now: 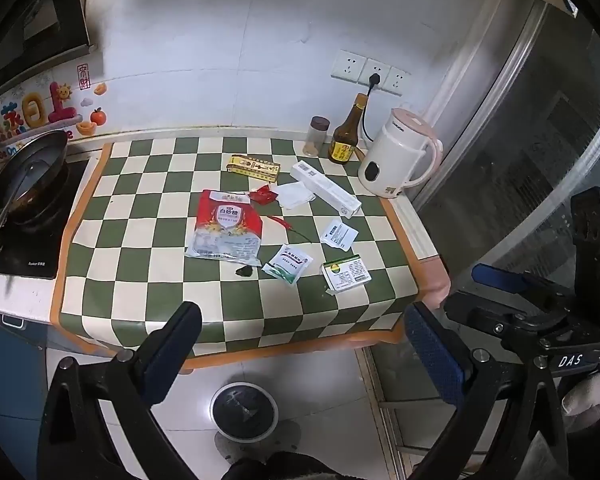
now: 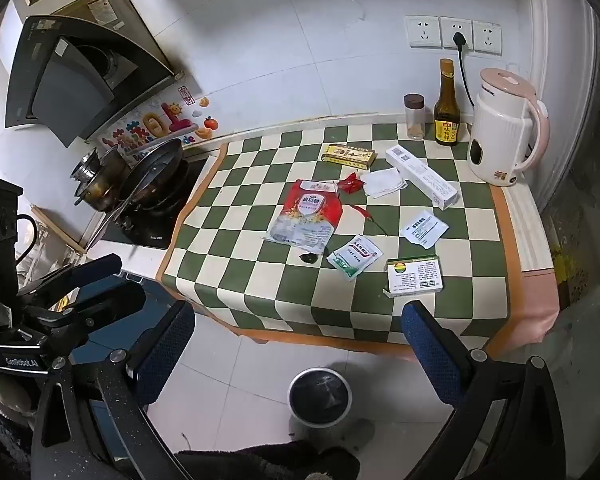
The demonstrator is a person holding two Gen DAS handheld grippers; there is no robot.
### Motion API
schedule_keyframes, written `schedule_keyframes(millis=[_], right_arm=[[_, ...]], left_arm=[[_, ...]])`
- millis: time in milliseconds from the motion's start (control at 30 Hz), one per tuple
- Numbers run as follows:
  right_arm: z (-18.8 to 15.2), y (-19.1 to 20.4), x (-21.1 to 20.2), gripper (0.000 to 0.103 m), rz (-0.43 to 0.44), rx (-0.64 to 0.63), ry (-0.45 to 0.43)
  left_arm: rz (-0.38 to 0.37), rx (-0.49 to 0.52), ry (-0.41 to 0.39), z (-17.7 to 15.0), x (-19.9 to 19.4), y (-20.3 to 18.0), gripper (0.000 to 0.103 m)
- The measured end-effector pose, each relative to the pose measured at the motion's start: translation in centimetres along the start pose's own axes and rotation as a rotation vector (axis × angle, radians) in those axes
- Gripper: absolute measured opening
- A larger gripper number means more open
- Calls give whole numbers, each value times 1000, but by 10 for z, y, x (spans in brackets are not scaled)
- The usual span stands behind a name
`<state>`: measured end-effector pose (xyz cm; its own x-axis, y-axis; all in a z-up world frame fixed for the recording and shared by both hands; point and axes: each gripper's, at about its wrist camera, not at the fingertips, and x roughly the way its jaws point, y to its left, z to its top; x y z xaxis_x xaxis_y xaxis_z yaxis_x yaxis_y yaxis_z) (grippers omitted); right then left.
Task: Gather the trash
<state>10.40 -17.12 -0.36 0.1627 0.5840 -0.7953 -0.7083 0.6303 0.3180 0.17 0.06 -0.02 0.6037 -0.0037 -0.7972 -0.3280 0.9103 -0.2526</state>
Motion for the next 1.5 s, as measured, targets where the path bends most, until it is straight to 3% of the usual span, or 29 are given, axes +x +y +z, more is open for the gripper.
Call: schedule_keyframes(millis=[467,1500], right_arm=[[2,-5,-7,103,13,-3,5],[-10,10,-11,103,29,-11,-4]], left_arm=[[-11,9,-36,-1,-7,-3,103],[-20,-1,-32,-3,-12,-11,103]])
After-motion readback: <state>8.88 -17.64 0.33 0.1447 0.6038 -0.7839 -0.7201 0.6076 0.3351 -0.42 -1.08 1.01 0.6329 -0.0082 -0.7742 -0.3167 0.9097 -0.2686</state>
